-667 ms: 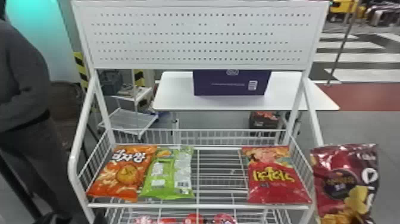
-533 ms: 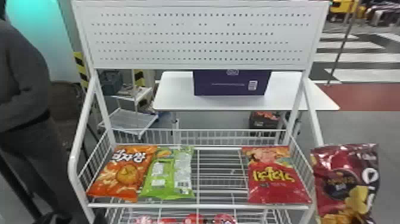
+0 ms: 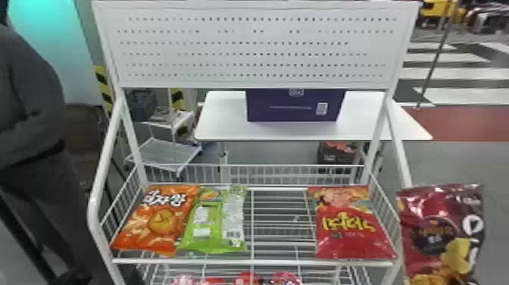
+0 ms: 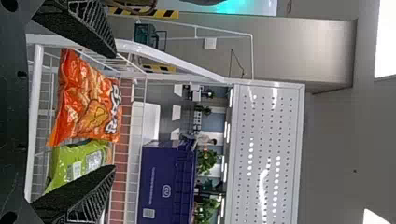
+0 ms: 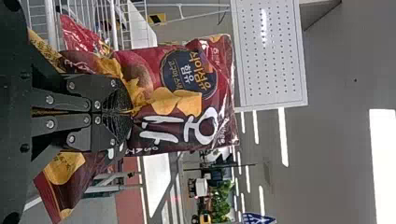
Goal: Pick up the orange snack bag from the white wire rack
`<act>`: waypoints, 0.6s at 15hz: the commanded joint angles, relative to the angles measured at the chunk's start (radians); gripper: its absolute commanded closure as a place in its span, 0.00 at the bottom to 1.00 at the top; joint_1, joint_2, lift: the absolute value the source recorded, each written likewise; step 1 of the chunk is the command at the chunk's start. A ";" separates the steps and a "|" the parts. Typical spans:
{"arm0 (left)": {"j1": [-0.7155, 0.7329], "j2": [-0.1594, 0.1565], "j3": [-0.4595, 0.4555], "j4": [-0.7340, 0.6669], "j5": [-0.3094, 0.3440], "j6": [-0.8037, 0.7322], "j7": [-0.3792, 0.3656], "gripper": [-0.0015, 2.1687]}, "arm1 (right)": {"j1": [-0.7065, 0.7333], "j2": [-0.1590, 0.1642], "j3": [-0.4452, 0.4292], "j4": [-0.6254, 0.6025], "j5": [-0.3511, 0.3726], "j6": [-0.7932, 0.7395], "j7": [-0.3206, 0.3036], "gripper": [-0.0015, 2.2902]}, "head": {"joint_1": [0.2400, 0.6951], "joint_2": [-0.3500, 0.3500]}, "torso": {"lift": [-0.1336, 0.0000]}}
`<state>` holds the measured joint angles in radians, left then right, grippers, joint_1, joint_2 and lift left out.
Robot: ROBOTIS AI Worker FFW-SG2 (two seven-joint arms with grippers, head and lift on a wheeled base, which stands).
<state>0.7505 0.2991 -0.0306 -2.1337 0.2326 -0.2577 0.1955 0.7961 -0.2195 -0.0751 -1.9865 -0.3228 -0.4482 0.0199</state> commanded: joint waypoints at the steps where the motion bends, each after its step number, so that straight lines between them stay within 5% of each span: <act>1: -0.160 -0.011 -0.051 0.086 -0.061 0.214 -0.005 0.01 | 0.003 0.000 0.003 -0.002 -0.001 0.000 0.000 0.92 | 0.57 0.50 | 1.00; 3: -0.339 -0.018 -0.084 0.201 -0.079 0.371 -0.010 0.01 | 0.008 0.000 0.005 -0.006 -0.001 0.000 0.000 0.92 | 0.57 0.50 | 1.00; 9: -0.637 -0.025 -0.100 0.452 -0.019 0.441 -0.019 0.02 | 0.017 0.000 -0.003 -0.008 -0.001 0.003 0.000 0.92 | 0.57 0.50 | 1.00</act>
<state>0.1647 0.2766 -0.1266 -1.7378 0.1964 0.1786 0.1776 0.8141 -0.2194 -0.0785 -1.9953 -0.3237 -0.4484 0.0199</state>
